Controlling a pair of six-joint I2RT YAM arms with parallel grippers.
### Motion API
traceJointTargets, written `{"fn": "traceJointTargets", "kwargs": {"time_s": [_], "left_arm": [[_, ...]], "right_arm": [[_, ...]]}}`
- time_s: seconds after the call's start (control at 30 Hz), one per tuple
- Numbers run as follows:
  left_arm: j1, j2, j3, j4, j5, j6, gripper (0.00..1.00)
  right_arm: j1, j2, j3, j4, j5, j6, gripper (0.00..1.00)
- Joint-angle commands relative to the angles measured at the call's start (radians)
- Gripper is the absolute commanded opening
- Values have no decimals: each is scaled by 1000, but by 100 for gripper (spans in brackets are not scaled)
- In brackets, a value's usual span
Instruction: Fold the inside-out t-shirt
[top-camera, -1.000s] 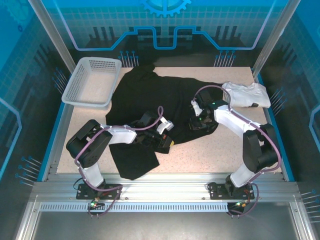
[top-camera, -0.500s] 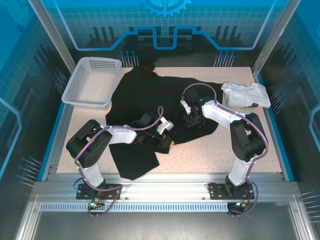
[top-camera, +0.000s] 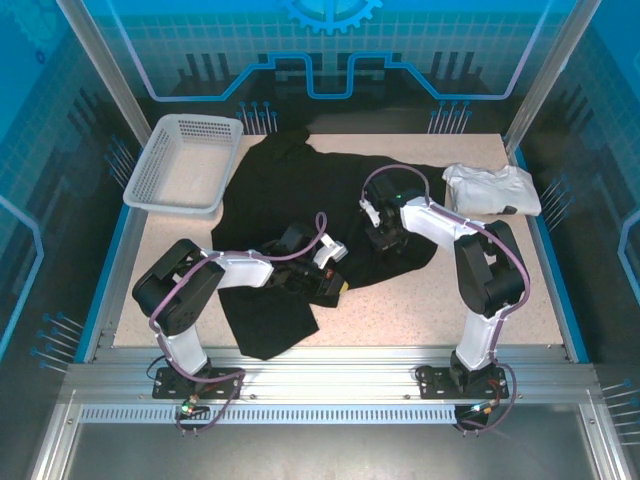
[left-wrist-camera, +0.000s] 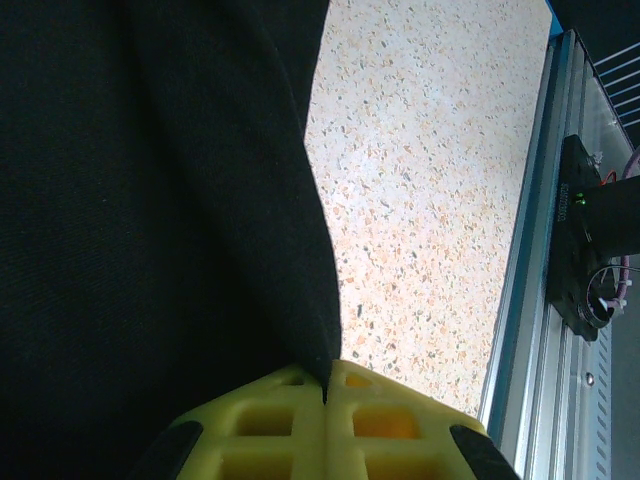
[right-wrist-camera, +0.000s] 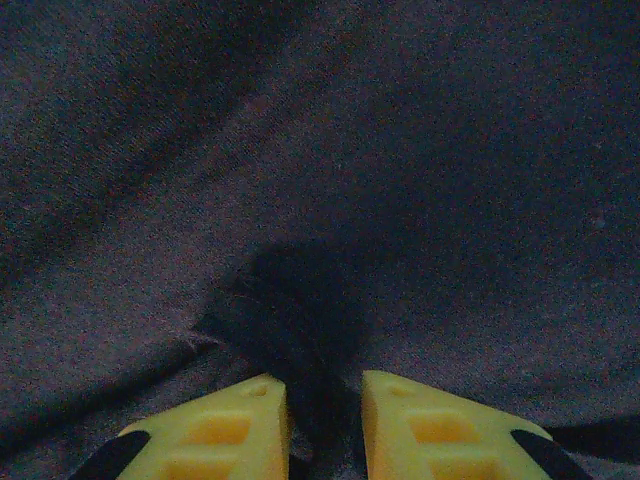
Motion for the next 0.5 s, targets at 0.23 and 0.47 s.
{"fn": "traceJointTargets", "kwargs": {"time_s": [0.23,0.47], "left_arm": [[1,11,-7,8,33,2,0],[2,-4,-3,20,16,-25,0]], "right_arm": [[-28,28,18,-36,-55,18,20],[-103,-128,-64,-23,-230,67,2]]}}
